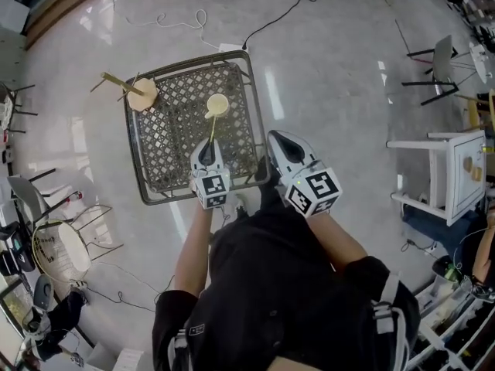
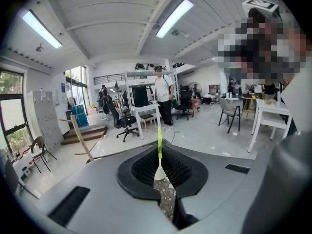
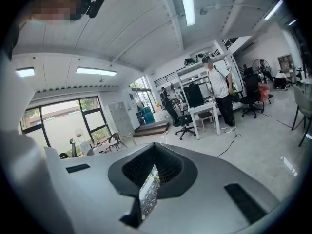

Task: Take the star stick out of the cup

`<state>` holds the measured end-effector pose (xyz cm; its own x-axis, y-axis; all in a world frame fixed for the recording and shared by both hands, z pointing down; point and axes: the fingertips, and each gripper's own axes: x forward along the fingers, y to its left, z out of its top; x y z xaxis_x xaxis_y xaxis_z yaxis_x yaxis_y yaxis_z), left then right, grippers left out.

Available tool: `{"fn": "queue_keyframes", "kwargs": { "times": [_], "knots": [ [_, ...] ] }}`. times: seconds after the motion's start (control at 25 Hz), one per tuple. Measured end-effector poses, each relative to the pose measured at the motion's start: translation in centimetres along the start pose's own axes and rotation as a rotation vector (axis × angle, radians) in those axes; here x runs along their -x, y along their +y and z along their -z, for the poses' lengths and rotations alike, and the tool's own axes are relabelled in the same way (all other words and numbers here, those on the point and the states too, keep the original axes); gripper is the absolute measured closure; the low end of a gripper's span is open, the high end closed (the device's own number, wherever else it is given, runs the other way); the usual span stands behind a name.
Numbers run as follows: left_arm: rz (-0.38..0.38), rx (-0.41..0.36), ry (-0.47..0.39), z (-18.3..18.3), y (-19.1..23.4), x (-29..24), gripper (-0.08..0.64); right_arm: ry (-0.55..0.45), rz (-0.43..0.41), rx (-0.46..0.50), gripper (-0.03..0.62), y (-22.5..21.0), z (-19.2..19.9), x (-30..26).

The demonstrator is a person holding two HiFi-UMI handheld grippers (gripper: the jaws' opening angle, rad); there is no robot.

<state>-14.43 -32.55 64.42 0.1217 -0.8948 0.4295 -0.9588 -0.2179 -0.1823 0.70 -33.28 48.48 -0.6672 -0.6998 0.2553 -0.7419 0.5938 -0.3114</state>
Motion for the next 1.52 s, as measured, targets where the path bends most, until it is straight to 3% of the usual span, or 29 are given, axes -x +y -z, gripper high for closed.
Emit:
{"fn": "queue_keyframes", "kwargs": {
  "times": [0.28, 0.6, 0.76, 1.0, 1.52],
  "knots": [
    [0.003, 0.115, -0.031, -0.8, 1.8, 10.5, 0.534, -0.057, 0.048, 0.020, 0.583, 6.1, 1.6, 4.8],
    [0.052, 0.166, -0.116, -3.8, 2.4, 21.8, 0.534, -0.082, 0.103, 0.031, 0.583, 11.2, 3.9, 10.1],
    [0.033, 0.196, -0.183, -6.0, 1.8, 25.8, 0.534, -0.087, 0.109, 0.042, 0.583, 12.2, 4.4, 11.9],
    [0.014, 0.229, -0.205, -7.7, -0.5, 29.3, 0.534, -0.090, 0.109, 0.038, 0.583, 12.5, 5.2, 14.3],
    [-0.020, 0.202, -0.228, -9.9, -4.0, 31.5, 0.534, -0.095, 0.077, 0.068, 0.583, 12.0, 5.8, 18.0]
  ]
}}
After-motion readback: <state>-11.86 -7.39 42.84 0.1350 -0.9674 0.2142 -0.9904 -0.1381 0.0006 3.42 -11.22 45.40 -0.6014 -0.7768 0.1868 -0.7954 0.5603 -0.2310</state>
